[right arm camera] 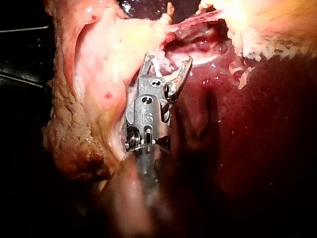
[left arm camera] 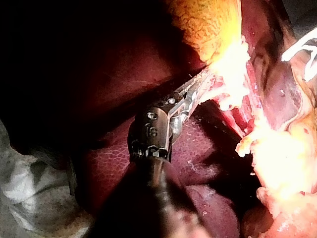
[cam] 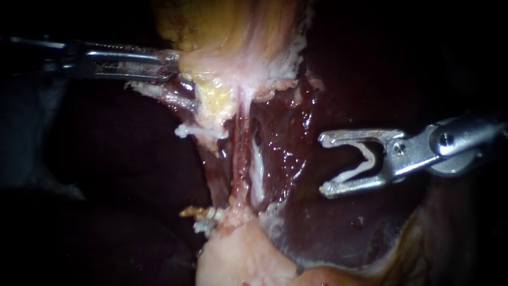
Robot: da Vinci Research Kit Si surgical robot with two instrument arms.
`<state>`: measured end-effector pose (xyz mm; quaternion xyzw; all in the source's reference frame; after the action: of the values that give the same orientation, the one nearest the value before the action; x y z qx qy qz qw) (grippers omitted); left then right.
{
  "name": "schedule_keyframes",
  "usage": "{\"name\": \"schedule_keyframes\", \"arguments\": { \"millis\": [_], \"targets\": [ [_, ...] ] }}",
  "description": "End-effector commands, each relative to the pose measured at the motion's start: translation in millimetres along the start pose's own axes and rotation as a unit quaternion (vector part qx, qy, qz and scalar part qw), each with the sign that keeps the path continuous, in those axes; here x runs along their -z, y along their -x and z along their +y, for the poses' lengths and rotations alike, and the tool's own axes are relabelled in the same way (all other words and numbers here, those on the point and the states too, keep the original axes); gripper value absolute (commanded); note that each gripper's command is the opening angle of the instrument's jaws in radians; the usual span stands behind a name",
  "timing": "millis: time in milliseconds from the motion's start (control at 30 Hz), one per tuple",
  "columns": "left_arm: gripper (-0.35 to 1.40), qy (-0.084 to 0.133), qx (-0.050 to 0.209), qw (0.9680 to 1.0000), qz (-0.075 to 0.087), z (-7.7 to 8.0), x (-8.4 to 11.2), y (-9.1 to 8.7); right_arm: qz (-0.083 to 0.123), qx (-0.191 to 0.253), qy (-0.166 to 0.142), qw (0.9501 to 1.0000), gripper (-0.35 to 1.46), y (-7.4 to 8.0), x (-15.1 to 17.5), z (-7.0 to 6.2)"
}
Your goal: Clipping first clip right tube
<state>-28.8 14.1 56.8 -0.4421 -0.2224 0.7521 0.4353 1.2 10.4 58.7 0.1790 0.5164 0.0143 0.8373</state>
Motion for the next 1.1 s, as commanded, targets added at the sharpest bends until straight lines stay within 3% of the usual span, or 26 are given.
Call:
{"name": "schedule_keyframes", "arguments": {
  "millis": [33,233,400,533,800,1100],
  "targets": [
    [-0.35,0.0,0.0,1.0,0.0,0.0,0.0,0.0,0.0,0.0,0.0,1.0,0.5,0.0,0.0,0.0],
    [-0.35,0.005,0.002,1.0,-0.002,0.2,1.4,-0.8,0.0,0.0,0.0,1.0,0.5,0.0,0.0,0.0],
    [-0.35,0.001,0.009,1.0,0.002,0.4,4.5,-3.1,0.0,0.0,0.0,1.0,0.5,0.0,0.0,0.0],
    [-0.35,-0.003,0.011,0.9999,0.008,0.4,6.2,-3.8,0.0,-0.001,-0.001,1.0,0.5,-0.1,-0.1,0.0],
    [-0.35,-0.003,0.011,0.9999,0.008,0.5,6.3,-3.8,0.005,-0.018,-0.01,0.9998,0.5,-0.6,-3.1,-0.1],
    [-0.35,-0.004,0.012,0.9999,0.008,0.7,6.3,-3.8,0.005,-0.073,-0.012,0.9972,0.49,0.9,-9.7,-0.5]
  ]
}}
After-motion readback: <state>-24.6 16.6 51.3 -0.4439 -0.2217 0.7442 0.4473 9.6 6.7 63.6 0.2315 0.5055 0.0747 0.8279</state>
